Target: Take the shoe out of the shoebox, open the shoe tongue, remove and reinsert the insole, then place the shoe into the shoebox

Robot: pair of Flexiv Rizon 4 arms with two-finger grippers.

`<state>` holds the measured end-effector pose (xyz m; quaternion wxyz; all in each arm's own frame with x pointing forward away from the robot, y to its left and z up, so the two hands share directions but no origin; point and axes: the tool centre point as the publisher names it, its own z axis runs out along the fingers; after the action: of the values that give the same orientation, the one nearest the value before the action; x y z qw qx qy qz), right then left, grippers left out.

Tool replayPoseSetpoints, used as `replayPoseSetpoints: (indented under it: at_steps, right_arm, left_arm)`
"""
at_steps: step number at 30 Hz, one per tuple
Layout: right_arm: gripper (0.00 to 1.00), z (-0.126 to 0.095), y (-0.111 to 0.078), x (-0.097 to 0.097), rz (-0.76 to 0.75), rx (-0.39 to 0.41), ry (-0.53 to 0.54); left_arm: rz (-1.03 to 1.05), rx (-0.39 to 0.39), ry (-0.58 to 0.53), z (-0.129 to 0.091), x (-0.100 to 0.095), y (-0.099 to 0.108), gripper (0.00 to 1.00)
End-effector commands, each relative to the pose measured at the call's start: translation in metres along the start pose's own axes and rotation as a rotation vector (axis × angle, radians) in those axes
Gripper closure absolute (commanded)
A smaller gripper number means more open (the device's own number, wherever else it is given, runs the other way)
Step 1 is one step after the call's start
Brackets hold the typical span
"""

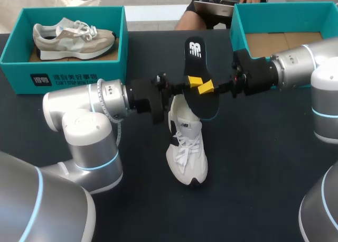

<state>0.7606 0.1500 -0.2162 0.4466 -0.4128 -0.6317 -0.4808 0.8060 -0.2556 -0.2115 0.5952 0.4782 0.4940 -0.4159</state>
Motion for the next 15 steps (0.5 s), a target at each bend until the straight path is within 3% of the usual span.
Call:
replayPoseSetpoints:
  at_steps: [1, 7, 8, 9, 10, 15]
  right_arm:
    - [1.00, 0.002, 0.000, -0.002, 0.000, 0.002, 0.002]
    - [1.00, 0.002, 0.000, -0.003, -0.001, 0.005, 0.003]
    - [1.00, 0.003, 0.000, -0.003, -0.002, 0.006, 0.002]
    - [1.00, 0.003, 0.000, -0.003, -0.003, 0.007, 0.000]
    - [1.00, 0.003, 0.000, -0.003, -0.004, 0.007, -0.001]
    - [1.00, -0.002, -0.004, -0.001, -0.001, 0.008, -0.019]
  left_arm:
    - [-0.007, -0.009, -0.004, 0.002, 0.001, -0.003, 1.00]
    - [-0.033, -0.011, 0.000, 0.005, 0.001, -0.006, 1.00]
    - [-0.053, -0.008, 0.011, 0.005, 0.001, -0.006, 0.91]
    - [-0.057, -0.019, 0.018, 0.004, 0.000, -0.007, 0.27]
    - [-0.060, -0.029, 0.022, 0.003, -0.001, -0.006, 0.00]
    - [-0.136, -0.024, 0.054, -0.013, -0.012, 0.001, 0.00]
